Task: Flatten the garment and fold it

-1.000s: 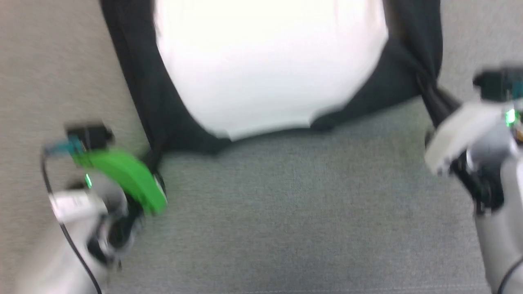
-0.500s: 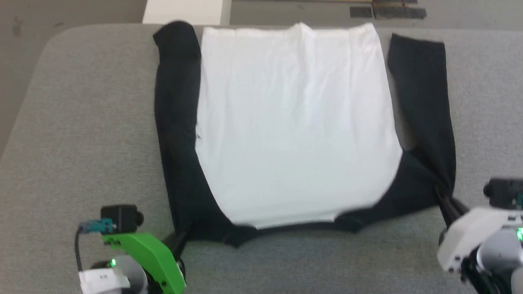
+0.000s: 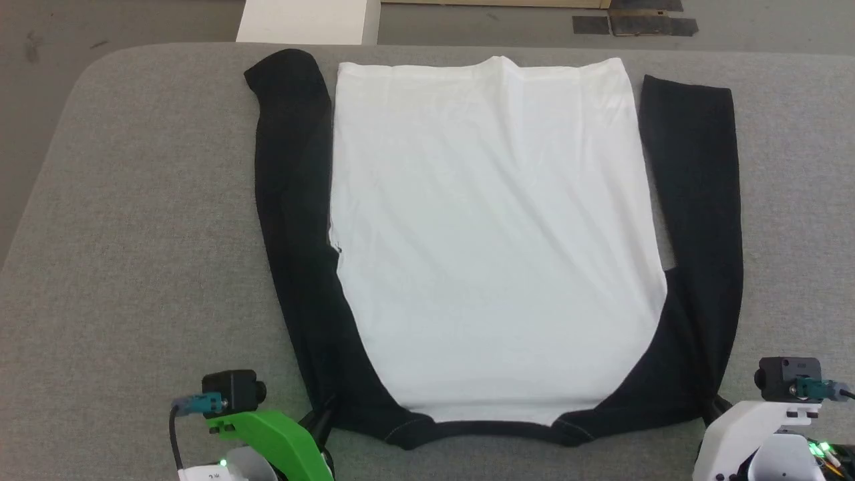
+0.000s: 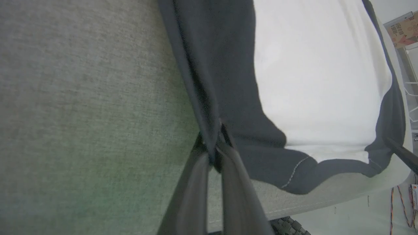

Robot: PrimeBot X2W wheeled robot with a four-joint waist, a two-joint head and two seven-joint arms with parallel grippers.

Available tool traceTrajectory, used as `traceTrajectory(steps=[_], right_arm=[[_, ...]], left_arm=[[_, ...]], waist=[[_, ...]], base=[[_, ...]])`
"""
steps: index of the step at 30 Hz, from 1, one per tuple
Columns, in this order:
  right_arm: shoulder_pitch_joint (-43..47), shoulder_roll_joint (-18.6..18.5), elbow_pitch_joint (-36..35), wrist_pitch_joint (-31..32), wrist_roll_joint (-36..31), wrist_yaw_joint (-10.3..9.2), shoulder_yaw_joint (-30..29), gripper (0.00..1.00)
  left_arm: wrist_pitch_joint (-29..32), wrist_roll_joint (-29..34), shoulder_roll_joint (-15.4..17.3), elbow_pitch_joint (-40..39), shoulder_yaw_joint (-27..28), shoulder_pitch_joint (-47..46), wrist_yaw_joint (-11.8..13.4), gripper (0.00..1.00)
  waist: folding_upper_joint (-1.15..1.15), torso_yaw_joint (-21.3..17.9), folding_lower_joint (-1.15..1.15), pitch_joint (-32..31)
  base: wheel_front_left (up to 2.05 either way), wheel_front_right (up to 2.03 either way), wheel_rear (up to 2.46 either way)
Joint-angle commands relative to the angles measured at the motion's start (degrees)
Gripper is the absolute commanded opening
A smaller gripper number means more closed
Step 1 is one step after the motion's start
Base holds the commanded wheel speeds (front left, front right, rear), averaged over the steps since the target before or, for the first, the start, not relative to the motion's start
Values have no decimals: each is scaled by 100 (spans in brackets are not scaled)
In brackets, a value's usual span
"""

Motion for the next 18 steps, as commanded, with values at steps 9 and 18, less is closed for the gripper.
traceTrajectory(steps=[9,18], right_arm=[[254,-11,-325,-894,376,-50,-126,100],[332,-10,-913,-2587,128,-50,57,100]], left_arm=[[-344,81,53,88,165,106,27,100],[-1129,445,473,-442,734,116,331,100]], waist=[[0,8,1,-206],[0,-68,1,-250]], base=[[0,0,0],[0,0,0]])
